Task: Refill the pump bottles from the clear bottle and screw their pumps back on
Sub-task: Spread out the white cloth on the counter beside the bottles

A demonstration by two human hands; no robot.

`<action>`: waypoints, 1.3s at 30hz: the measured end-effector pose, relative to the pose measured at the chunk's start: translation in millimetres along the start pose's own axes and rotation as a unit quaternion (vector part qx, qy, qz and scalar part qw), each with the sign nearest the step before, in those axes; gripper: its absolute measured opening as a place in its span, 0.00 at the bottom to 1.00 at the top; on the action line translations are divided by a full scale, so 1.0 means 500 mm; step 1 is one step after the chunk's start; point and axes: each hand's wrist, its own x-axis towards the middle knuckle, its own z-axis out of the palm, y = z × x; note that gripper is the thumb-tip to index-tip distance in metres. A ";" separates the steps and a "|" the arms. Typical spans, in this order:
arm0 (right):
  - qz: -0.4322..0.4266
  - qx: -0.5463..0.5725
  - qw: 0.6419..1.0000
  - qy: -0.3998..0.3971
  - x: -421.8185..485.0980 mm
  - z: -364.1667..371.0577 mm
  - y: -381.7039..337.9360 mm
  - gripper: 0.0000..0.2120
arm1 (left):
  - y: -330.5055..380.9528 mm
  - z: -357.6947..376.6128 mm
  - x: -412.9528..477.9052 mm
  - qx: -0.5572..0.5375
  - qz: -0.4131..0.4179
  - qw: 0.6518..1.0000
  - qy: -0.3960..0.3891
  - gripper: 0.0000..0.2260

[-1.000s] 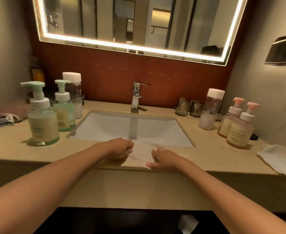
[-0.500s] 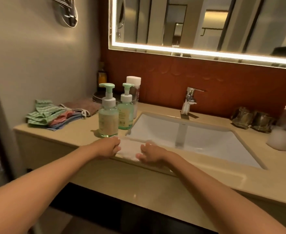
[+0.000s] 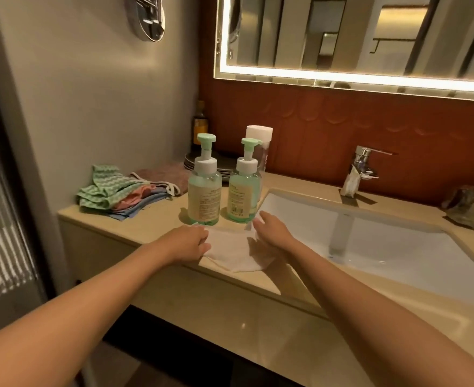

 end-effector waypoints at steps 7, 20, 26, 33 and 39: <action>-0.046 0.048 0.998 -0.011 0.056 0.060 -0.029 0.20 | -0.016 0.003 0.018 0.007 0.004 1.000 0.002 0.10; -0.099 -0.222 0.970 -0.019 -0.058 0.069 -0.013 0.15 | -0.028 -0.008 0.049 0.022 -0.008 1.000 -0.002 0.09; -0.092 -0.244 0.965 0.011 0.002 0.072 -0.014 0.17 | -0.015 -0.012 0.056 0.029 -0.012 0.999 -0.025 0.10; -0.060 -0.161 0.985 -0.009 0.086 0.044 0.001 0.17 | -0.009 0.000 0.081 -0.050 -0.053 0.993 0.097 0.09; -0.016 -0.129 0.990 0.048 0.145 0.049 0.021 0.10 | 0.012 0.011 0.120 -0.059 -0.030 0.994 0.083 0.09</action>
